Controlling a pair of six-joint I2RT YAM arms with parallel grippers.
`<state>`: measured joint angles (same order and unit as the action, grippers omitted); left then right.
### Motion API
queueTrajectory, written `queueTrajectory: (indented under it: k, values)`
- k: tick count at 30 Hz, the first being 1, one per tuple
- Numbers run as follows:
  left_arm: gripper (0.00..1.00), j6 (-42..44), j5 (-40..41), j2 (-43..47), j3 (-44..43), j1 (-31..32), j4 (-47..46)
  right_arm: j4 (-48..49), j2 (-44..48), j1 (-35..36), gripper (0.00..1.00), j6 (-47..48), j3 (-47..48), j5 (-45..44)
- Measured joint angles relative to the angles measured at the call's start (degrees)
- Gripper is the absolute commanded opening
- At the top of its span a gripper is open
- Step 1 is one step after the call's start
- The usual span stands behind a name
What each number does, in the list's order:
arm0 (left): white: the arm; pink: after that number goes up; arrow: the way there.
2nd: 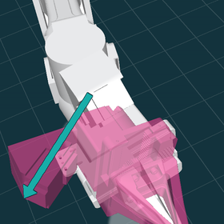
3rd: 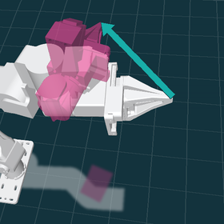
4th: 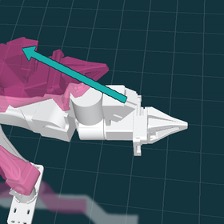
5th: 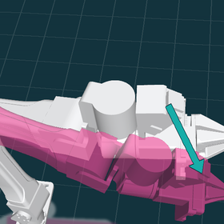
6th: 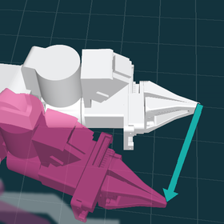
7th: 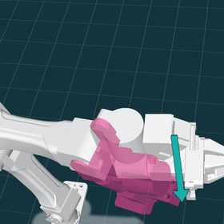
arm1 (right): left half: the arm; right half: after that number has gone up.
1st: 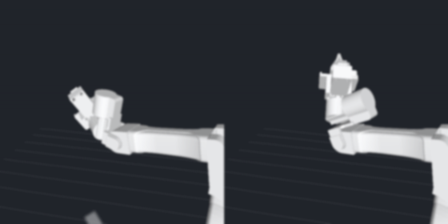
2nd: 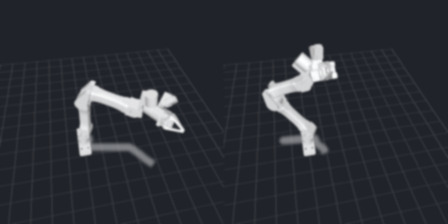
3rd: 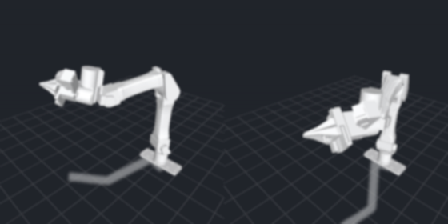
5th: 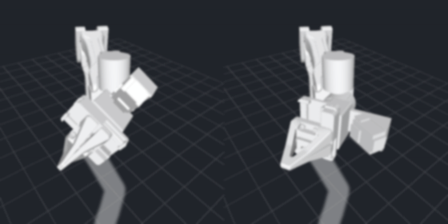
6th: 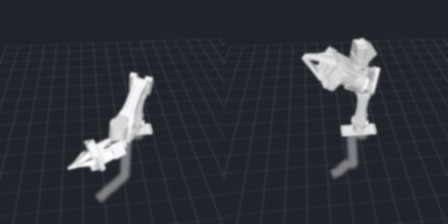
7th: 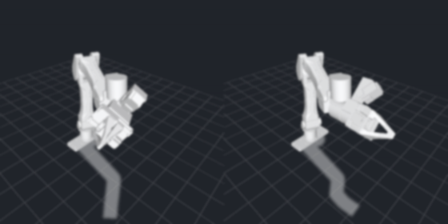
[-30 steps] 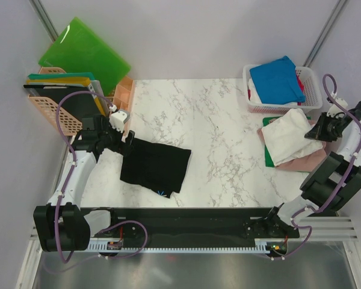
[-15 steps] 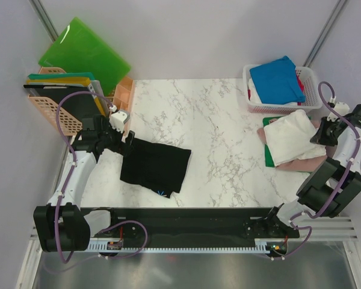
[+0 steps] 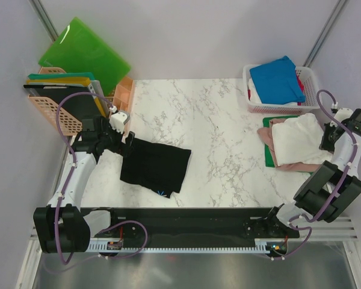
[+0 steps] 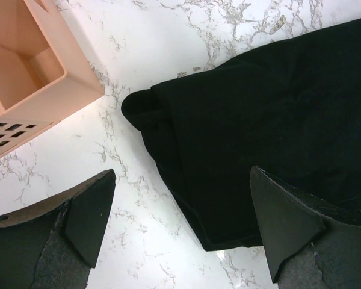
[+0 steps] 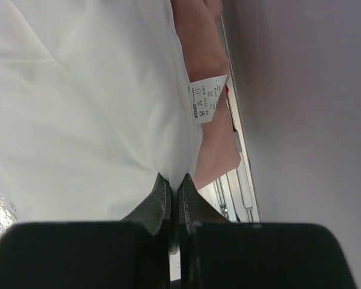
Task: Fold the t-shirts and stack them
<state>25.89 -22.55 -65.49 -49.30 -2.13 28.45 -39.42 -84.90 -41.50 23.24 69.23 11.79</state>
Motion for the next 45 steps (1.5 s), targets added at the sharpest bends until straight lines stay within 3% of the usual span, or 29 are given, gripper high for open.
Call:
queueTrajectory:
  k: [4, 8, 12, 13, 14, 16, 25, 29, 35, 45]
  values:
    - [1.00, 0.02, 0.00, 0.00, 0.00, 0.00, -0.04, 1.46, 0.00, 0.00, 0.00, 0.31, -1.95, -2.08]
    - [1.00, 0.02, 0.00, 0.00, 0.00, 0.00, -0.07, 2.80, 0.00, 0.00, 0.11, 0.68, -4.00, -4.13]
    - [1.00, 0.02, 0.00, 0.00, 0.00, 0.00, -0.07, 4.52, 0.26, 0.00, 0.50, 0.85, -5.68, -5.95]
    - [1.00, 0.04, 0.00, 0.00, 0.00, 0.00, -0.07, 5.29, 0.55, -0.04, 0.62, 0.81, -6.38, -6.73]
    - [1.00, 0.04, 0.00, 0.00, 0.00, 0.00, -0.07, 6.10, 0.98, -0.13, 0.81, 0.87, -7.17, -7.37]
    - [1.00, 0.04, 0.00, 0.00, 0.00, 0.00, -0.07, 7.32, 2.47, -0.35, 0.95, 0.72, -8.81, -8.85]
    - [1.00, 0.04, 0.00, 0.04, 0.90, 0.00, -0.24, 10.80, 13.33, -0.52, 0.98, 0.37, -11.23, -11.39]
    - [1.00, 0.02, 0.00, 0.09, 1.11, 0.00, -0.28, 3.56, 15.69, -0.68, 0.98, 1.62, -9.07, -3.30]
    - [1.00, 0.00, 0.00, 0.28, 1.27, 0.00, -0.33, -9.94, 7.91, -0.31, 0.98, 3.52, -5.20, 11.21]
    - [1.00, 0.02, 0.22, 1.66, 2.67, 0.00, -0.79, -5.68, -2.97, 4.02, 0.98, -3.10, -1.68, 10.91]
